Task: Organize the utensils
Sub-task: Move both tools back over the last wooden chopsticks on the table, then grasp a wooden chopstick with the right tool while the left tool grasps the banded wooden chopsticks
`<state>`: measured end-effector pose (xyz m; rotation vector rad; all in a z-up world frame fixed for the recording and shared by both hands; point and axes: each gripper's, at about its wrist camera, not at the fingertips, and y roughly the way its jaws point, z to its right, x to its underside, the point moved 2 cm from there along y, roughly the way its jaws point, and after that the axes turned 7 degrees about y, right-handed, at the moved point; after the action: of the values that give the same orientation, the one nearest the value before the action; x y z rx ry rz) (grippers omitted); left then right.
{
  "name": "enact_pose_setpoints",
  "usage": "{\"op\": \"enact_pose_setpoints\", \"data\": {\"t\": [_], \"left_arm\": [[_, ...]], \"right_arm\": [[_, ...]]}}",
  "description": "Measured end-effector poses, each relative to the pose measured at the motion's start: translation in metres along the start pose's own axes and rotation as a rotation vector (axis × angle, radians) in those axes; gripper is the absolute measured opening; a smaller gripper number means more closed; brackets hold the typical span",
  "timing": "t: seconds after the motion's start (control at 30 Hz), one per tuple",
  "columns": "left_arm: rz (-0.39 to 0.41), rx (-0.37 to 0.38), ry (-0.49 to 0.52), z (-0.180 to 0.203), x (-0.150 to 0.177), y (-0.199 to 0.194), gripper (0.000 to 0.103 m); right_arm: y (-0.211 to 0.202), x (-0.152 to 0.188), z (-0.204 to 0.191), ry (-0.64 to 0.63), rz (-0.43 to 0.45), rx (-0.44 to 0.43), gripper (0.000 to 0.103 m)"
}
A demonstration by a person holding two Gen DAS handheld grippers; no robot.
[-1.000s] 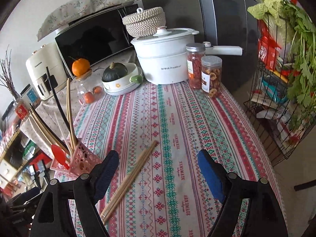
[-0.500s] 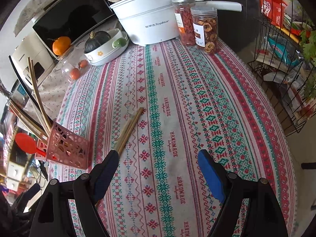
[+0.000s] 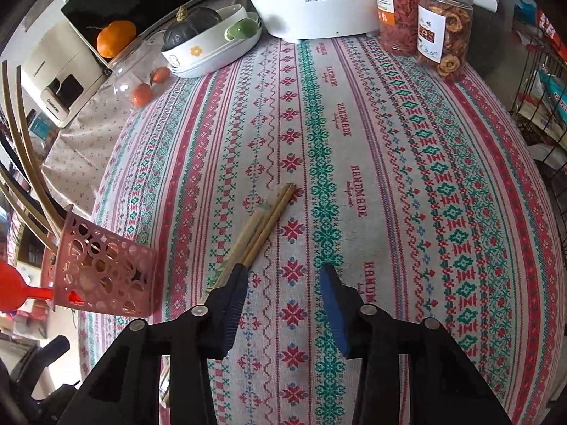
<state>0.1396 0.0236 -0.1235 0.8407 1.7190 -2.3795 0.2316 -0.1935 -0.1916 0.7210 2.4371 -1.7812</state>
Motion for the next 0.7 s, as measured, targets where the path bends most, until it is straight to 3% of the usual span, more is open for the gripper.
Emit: {"op": "enact_pose_setpoints", "data": {"t": [0.2,0.57,0.7], "left_arm": [[-0.016,0.012,0.017,0.001,0.004,0.0,0.083],[-0.013,-0.004,0.057,0.007,0.008,0.003,0.082],[-0.006,-0.018,0.121,0.018,0.012,0.005,0.076]], "right_arm": [[0.015,-0.004,-0.018,-0.064,0.001,0.039,0.02],[0.024,0.003,-0.043,-0.26,-0.003,0.126,0.026],[0.018,0.005,-0.027,-0.232,-0.053,0.104,0.012]]}}
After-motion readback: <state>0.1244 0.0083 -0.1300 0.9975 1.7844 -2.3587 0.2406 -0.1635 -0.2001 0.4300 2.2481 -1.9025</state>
